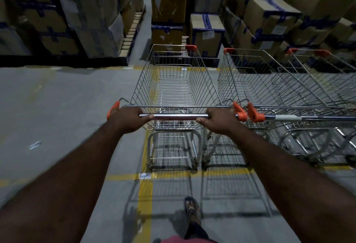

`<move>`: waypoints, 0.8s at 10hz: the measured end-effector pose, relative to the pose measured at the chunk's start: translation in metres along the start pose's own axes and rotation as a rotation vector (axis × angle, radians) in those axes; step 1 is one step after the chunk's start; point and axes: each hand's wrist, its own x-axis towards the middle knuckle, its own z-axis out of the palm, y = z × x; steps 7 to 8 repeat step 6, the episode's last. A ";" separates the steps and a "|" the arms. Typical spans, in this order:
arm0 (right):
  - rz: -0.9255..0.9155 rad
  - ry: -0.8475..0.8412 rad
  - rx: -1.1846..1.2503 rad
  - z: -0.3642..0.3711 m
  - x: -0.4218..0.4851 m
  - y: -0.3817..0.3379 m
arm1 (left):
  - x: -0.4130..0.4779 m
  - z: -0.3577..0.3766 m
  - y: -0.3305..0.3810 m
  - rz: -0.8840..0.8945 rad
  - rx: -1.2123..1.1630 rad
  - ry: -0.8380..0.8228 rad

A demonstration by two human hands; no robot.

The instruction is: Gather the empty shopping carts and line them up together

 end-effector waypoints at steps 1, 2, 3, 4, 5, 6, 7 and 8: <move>-0.008 -0.015 0.008 0.001 0.001 0.002 | 0.000 0.005 -0.007 0.012 0.013 0.018; 0.025 -0.068 0.025 -0.002 0.001 0.003 | 0.000 0.004 -0.002 0.014 0.002 0.000; 0.081 -0.129 0.067 -0.011 0.001 -0.004 | -0.001 0.003 -0.005 0.032 0.027 -0.017; 0.161 -0.253 0.095 -0.023 0.007 -0.012 | 0.003 -0.006 -0.008 0.045 0.032 -0.074; 0.232 -0.417 0.112 -0.037 0.018 -0.018 | 0.012 -0.012 -0.009 0.060 0.018 -0.080; 0.266 -0.524 0.086 -0.046 0.040 -0.018 | 0.031 -0.020 -0.014 0.043 -0.036 -0.087; 0.266 -0.524 0.086 -0.046 0.040 -0.018 | 0.031 -0.020 -0.014 0.043 -0.036 -0.087; 0.266 -0.524 0.086 -0.046 0.040 -0.018 | 0.031 -0.020 -0.014 0.043 -0.036 -0.087</move>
